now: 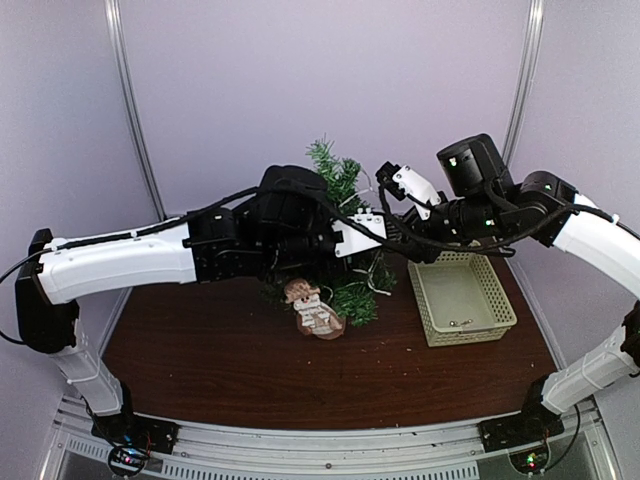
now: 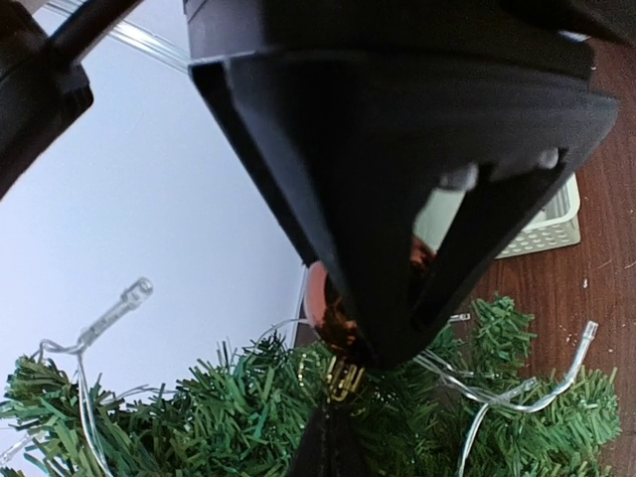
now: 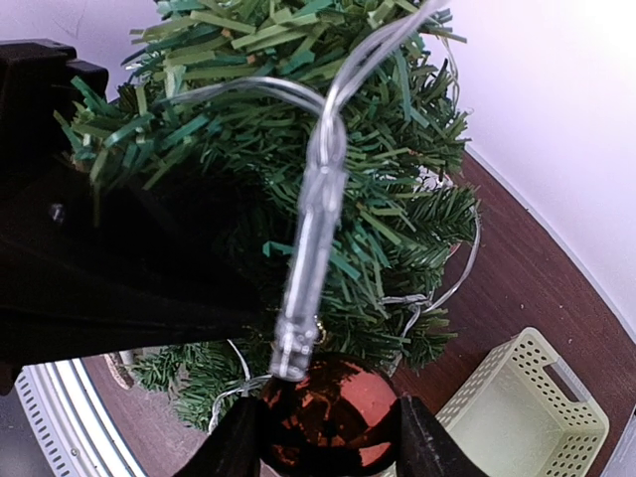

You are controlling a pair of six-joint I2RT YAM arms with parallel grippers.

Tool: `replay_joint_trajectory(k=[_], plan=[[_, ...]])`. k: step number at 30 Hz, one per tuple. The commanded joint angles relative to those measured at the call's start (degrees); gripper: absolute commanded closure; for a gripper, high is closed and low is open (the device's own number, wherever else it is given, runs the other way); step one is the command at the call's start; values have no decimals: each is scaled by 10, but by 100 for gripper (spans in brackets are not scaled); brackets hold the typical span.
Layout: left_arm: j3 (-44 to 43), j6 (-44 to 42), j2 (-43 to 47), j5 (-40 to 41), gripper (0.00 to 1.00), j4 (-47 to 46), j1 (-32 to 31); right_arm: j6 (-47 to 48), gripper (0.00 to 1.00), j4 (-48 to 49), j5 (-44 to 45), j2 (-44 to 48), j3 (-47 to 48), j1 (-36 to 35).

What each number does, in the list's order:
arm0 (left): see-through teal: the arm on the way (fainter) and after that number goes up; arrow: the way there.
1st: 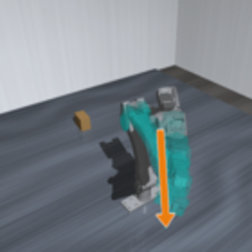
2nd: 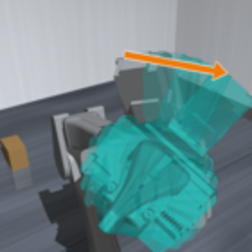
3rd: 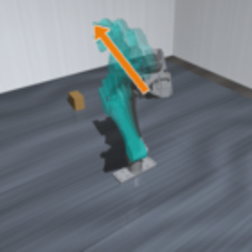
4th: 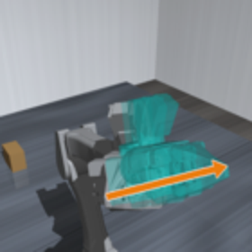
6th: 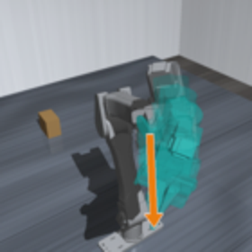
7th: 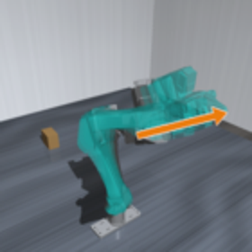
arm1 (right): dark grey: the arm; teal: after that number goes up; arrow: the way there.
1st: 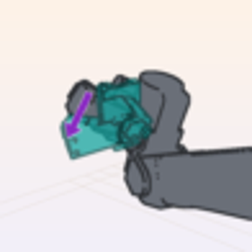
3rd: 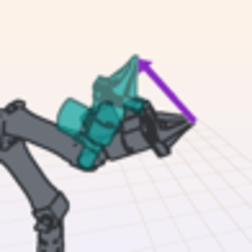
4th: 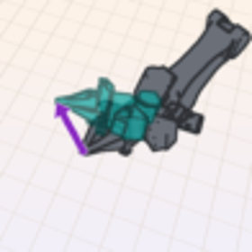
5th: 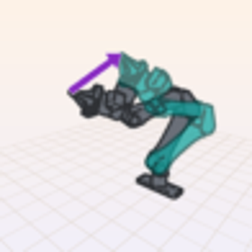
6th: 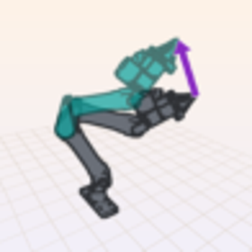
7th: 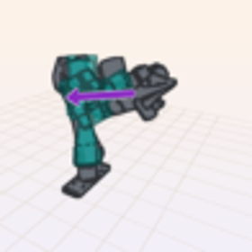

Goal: Decorate the small christmas tree

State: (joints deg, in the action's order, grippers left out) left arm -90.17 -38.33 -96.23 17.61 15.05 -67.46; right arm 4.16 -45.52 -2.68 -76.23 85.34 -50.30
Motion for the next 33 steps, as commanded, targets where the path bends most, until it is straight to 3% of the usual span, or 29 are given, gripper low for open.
replay_joint_trajectory(k=[1,33], plan=[[14,18,21,16,100,-18,11,-1,58,2,18,2,4,3],[4,26,14,20,100,-13,14,-5,57,4,20,-20,4,13]])
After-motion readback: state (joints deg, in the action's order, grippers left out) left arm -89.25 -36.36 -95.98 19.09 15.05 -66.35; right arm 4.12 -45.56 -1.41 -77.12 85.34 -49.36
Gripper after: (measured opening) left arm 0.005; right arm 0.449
